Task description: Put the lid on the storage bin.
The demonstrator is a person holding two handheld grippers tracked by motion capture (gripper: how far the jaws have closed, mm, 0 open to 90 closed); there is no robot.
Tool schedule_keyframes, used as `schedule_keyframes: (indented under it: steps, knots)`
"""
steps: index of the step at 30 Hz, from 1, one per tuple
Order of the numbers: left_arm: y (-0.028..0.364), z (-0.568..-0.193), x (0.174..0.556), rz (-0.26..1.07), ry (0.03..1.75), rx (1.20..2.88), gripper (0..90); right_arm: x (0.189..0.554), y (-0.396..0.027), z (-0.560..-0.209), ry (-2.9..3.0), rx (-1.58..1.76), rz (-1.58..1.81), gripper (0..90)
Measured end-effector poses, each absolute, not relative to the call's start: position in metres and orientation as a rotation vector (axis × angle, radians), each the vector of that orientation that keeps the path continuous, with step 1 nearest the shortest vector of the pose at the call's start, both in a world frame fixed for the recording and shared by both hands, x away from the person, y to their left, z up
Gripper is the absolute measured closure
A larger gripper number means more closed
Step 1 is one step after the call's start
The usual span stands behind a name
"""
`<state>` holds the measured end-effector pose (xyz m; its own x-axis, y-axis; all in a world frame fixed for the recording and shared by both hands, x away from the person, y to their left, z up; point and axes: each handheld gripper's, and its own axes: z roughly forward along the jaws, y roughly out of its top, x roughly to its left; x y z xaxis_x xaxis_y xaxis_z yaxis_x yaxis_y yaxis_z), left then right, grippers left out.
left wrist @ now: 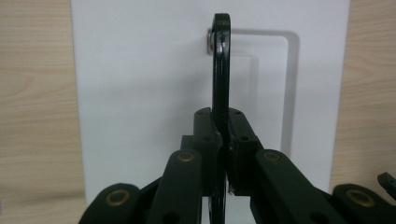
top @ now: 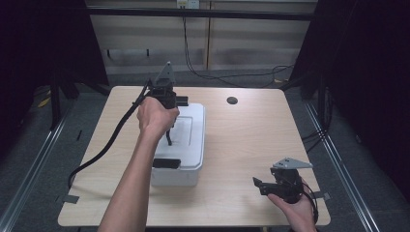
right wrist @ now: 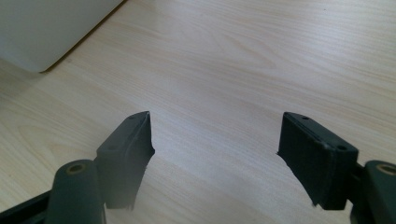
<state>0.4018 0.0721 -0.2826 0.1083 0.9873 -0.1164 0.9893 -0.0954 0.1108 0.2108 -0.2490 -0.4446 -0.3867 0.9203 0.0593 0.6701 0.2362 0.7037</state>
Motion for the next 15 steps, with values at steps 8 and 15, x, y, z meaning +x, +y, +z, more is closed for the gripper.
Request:
schedule_keyframes:
  steps: [8, 15]
  knots:
    - [0.0758, -0.2889, 0.4038, -0.025, 2.006, 2.195, 84.6, 0.2106, -0.2493, -0.4446, 2.149, 1.463, 0.935, 25.5]
    - [0.0797, -0.2914, 0.4048, -0.023, 2.016, 2.176, 84.5, 0.2107, -0.2490, -0.4447, 2.148, 1.465, 0.936, 25.5]
